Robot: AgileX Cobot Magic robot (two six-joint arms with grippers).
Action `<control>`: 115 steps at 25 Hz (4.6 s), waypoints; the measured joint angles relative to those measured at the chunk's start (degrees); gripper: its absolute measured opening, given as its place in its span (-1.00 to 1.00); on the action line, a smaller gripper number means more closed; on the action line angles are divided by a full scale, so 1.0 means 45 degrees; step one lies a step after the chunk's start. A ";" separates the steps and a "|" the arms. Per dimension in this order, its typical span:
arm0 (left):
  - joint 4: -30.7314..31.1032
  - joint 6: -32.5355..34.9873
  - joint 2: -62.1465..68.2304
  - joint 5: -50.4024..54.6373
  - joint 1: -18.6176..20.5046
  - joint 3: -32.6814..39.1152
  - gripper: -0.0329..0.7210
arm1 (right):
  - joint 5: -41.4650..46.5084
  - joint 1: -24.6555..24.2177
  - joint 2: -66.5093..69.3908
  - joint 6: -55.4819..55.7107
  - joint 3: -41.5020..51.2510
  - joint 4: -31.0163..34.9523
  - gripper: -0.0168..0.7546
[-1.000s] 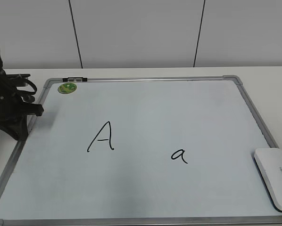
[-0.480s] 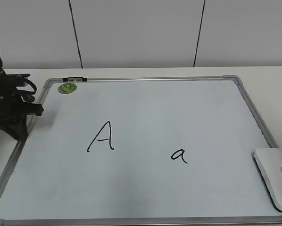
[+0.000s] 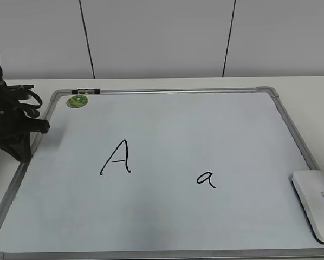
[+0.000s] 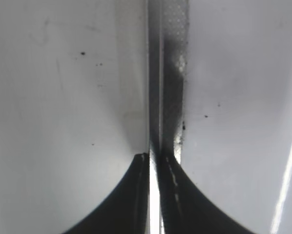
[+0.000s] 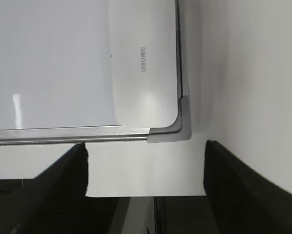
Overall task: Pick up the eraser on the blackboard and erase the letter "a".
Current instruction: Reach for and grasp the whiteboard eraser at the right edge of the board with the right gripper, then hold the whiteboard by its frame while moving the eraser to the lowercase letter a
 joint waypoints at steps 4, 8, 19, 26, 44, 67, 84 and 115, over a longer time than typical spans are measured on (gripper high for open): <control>0.0000 0.0000 0.0000 0.0000 0.0000 0.0000 -0.82 | 0.0000 0.0000 0.0914 -0.0150 0.0000 0.0254 0.53; 0.0000 0.0000 0.0000 0.0000 0.0000 0.0000 -0.82 | -0.0225 0.0000 0.1684 -0.0180 0.0000 0.0393 0.66; 0.0000 0.0000 0.0000 0.0000 0.0000 0.0000 -0.83 | -0.1177 0.0000 0.3263 -0.0453 -0.0221 0.0564 0.72; -0.0020 0.0000 0.0000 0.0000 0.0000 0.0000 -0.83 | -0.1917 0.0000 0.4697 -0.0453 -0.0221 0.0568 0.72; -0.0080 0.0000 0.0000 0.0000 0.0022 0.0000 -0.83 | -0.3180 0.0000 0.7448 -0.0522 -0.1555 0.0589 0.67; -0.0137 0.0000 0.0000 0.0000 0.0022 0.0000 -0.81 | -0.3180 0.0000 0.8005 -0.0570 -0.1642 0.0494 0.42; -0.0161 0.0000 0.0000 0.0023 0.0022 0.0000 -0.81 | -0.2206 -0.0015 0.8125 -0.0592 -0.2128 0.1087 0.41; -0.0180 0.0000 0.0000 0.0023 0.0022 0.0000 -0.80 | 0.2057 0.4901 1.2027 -0.0004 -0.9538 0.0040 0.41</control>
